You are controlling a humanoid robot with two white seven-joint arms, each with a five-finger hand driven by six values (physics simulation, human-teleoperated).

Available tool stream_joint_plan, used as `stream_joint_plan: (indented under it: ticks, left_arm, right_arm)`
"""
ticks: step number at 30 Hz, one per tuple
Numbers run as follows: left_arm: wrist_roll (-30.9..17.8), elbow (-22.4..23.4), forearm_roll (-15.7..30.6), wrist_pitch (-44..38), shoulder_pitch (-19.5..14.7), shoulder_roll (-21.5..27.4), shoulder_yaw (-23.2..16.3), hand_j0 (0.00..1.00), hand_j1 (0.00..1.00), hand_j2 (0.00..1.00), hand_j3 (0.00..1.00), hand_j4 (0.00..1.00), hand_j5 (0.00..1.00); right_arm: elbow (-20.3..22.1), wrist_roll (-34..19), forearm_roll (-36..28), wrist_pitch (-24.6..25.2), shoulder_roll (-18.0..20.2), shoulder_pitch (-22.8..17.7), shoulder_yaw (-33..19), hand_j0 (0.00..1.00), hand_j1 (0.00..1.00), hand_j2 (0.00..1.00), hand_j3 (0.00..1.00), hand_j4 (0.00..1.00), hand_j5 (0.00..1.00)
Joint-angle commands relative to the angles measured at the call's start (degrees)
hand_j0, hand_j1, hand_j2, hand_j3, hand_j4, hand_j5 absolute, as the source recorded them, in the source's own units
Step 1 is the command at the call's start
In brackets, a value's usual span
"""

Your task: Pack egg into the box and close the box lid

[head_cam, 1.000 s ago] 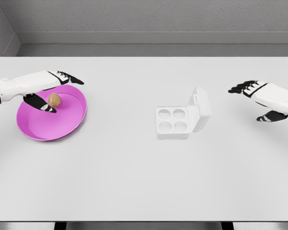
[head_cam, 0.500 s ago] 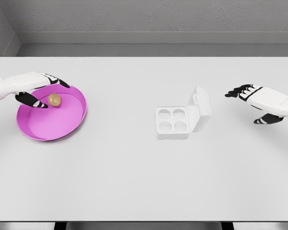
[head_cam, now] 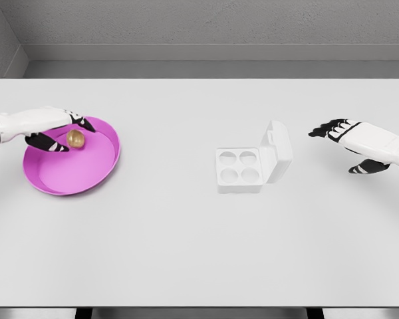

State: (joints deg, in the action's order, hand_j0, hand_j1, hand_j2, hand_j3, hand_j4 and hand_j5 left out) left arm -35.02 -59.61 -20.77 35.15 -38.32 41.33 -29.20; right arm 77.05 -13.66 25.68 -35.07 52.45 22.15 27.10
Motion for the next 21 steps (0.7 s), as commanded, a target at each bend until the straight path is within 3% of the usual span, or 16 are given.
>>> stream_joint_plan:
  ticks: [1, 16, 21]
  left_arm:
    - [0.02, 0.72, -0.41, -0.15, 0.00, -0.72, 0.10, 0.75, 0.75, 0.75, 0.75, 0.75, 0.75]
    - [0.02, 0.81, -1.37, -0.15, -0.44, -1.69, 0.10, 0.74, 0.74, 0.74, 0.74, 0.74, 0.74]
    - [0.02, 3.18, -2.78, -0.15, -1.58, -2.92, 0.10, 0.74, 0.74, 0.74, 0.74, 0.74, 0.74]
  right_arm:
    - [0.03, 0.03, -0.37, 0.07, 0.11, 0.00, -0.02, 1.00, 1.00, 1.00, 1.00, 1.00, 1.00]
    - [0.03, 0.03, -0.37, 0.07, 0.11, 0.00, -0.02, 1.00, 1.00, 1.00, 1.00, 1.00, 1.00]
    - [0.03, 0.03, -0.37, 0.07, 0.11, 0.00, -0.02, 1.00, 1.00, 1.00, 1.00, 1.00, 1.00]
